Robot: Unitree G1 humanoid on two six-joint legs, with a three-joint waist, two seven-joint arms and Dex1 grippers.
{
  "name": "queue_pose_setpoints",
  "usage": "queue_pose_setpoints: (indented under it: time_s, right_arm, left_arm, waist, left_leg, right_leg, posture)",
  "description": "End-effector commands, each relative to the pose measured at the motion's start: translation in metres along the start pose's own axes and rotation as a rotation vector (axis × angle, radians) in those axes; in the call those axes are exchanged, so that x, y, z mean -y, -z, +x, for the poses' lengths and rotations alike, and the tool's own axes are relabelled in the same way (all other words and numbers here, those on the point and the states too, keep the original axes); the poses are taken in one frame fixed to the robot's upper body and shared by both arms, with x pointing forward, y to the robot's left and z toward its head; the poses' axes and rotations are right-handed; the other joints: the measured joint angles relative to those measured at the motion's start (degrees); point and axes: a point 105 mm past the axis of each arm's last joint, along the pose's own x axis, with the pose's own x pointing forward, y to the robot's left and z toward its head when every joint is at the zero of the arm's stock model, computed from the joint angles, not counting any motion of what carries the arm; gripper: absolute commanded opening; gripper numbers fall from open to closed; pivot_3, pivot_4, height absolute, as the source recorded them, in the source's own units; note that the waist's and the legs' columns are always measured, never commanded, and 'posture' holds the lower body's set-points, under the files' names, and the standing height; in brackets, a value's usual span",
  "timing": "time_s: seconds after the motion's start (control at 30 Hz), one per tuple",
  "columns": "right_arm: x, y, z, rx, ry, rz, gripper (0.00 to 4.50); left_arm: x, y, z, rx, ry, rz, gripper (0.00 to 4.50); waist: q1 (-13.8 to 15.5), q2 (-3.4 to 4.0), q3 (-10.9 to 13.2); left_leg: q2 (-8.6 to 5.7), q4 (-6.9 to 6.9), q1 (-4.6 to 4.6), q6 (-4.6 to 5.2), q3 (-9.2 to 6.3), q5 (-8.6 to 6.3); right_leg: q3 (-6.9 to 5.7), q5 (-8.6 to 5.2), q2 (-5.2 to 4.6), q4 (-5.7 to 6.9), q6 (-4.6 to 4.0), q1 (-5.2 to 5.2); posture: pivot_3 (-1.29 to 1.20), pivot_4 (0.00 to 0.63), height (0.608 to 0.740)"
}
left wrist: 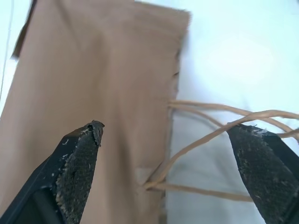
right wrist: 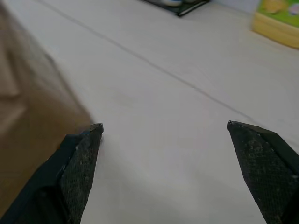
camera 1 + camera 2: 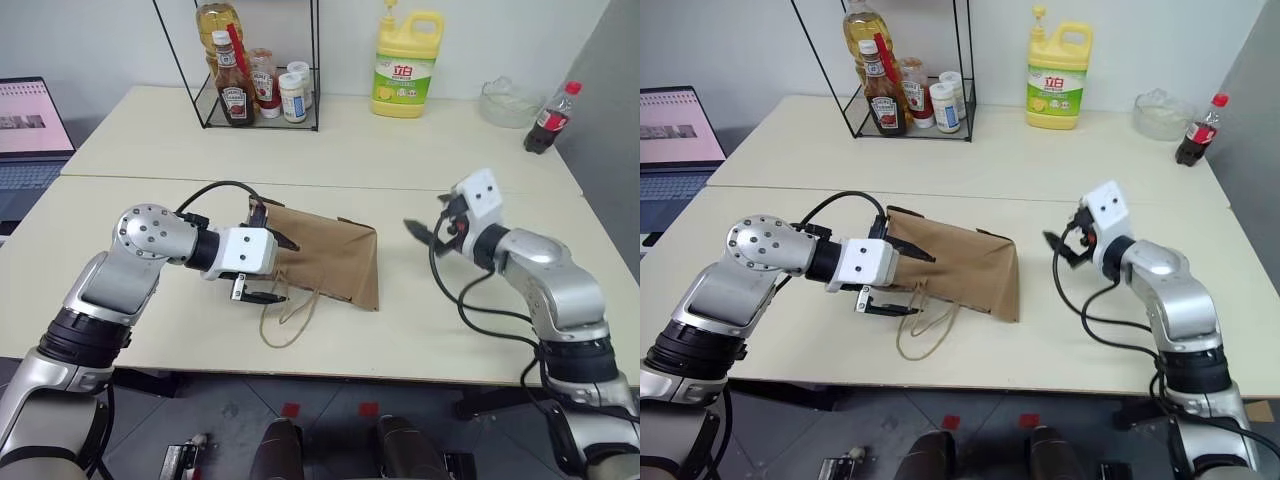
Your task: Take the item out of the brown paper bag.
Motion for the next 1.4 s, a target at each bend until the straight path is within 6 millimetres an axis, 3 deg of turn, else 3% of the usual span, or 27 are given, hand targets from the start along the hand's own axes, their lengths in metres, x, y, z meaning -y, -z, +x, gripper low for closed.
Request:
queue_pose_setpoints:
  time_s: [0.03, 0.2, 0.37, 0.47, 0.63, 0.9, 1.13, 1.4]
  right_arm:
    - [-0.010, -0.010, -0.014, 0.014, -0.123, -0.073, 4.46]
    - [-0.023, 0.001, -0.025, -0.055, -0.258, -0.116, 4.46]
    - [-0.062, 0.018, -0.044, -0.137, -0.504, -0.095, 4.46]
    - [-0.079, 0.024, -0.049, -0.157, -0.580, -0.118, 4.50]
    - [-0.081, 0.025, -0.041, -0.141, -0.566, -0.177, 4.50]
    - [-0.101, 0.026, -0.031, -0.072, -0.606, -0.383, 4.50]
    - [-0.121, 0.033, -0.034, 0.026, -0.661, -0.627, 4.50]
    - [-0.130, 0.011, -0.014, 0.388, -0.483, -1.039, 4.50]
  left_arm:
    - [0.005, 0.006, -0.001, -0.045, 0.047, 0.115, 4.50]
    - [0.012, 0.012, 0.003, -0.047, 0.097, 0.197, 4.50]
    - [0.015, 0.015, 0.011, -0.025, 0.091, 0.172, 4.50]
    - [0.012, 0.010, 0.012, 0.015, 0.065, 0.142, 3.93]
    - [-0.005, 0.002, 0.009, 0.072, -0.011, 0.030, 2.36]
    - [-0.051, -0.015, -0.006, 0.269, -0.223, -0.404, 0.01]
    - [-0.069, -0.022, -0.008, 0.315, -0.296, -0.532, 0.01]
    - [-0.083, -0.026, -0.001, 0.331, -0.342, -0.588, 0.01]
  waist:
    - [0.00, 0.00, 0.00]
    - [-0.01, 0.00, 0.00]
    - [0.01, -0.01, 0.00]
    - [0.00, -0.01, 0.00]
    - [-0.05, -0.01, 0.00]
    - [-0.16, -0.03, 0.01]
    - [-0.09, -0.04, 0.02]
    - [0.02, -0.06, 0.01]
  left_leg:
    - [0.00, 0.01, 0.00, 0.00, 0.00, 0.00]
    - [0.01, 0.02, 0.00, 0.00, 0.00, 0.00]
    - [0.01, 0.03, 0.00, 0.01, -0.01, 0.00]
    - [0.01, 0.04, 0.00, 0.01, -0.01, 0.00]
    - [0.03, 0.08, 0.01, 0.00, -0.02, 0.00]
    - [0.02, 0.09, 0.00, 0.00, -0.05, 0.00]
    - [0.02, 0.11, 0.00, -0.01, -0.08, 0.01]
    - [0.02, 0.13, 0.03, -0.03, -0.08, 0.02]
  right_leg:
    - [0.00, 0.00, 0.00, 0.00, 0.00, 0.00]
    - [0.00, 0.00, 0.01, 0.01, 0.00, 0.00]
    - [-0.01, -0.01, 0.01, 0.00, 0.00, 0.01]
    - [-0.01, -0.01, 0.01, 0.00, 0.00, 0.02]
    - [-0.02, -0.01, 0.03, 0.03, 0.01, 0.02]
    - [-0.04, -0.02, 0.03, 0.03, 0.02, 0.03]
    - [-0.06, -0.02, 0.02, 0.04, 0.02, 0.04]
    - [-0.06, -0.01, 0.02, 0.04, 0.02, 0.08]
  posture:
    - [0.00, 0.150, 0.740]
    - [0.00, 0.150, 0.740]
    - [0.00, 0.150, 0.740]
    - [0.00, 0.150, 0.740]
    - [0.00, 0.150, 0.740]
    - [0.00, 0.150, 0.740]
    - [0.00, 0.150, 0.740]
    - [0.00, 0.150, 0.740]
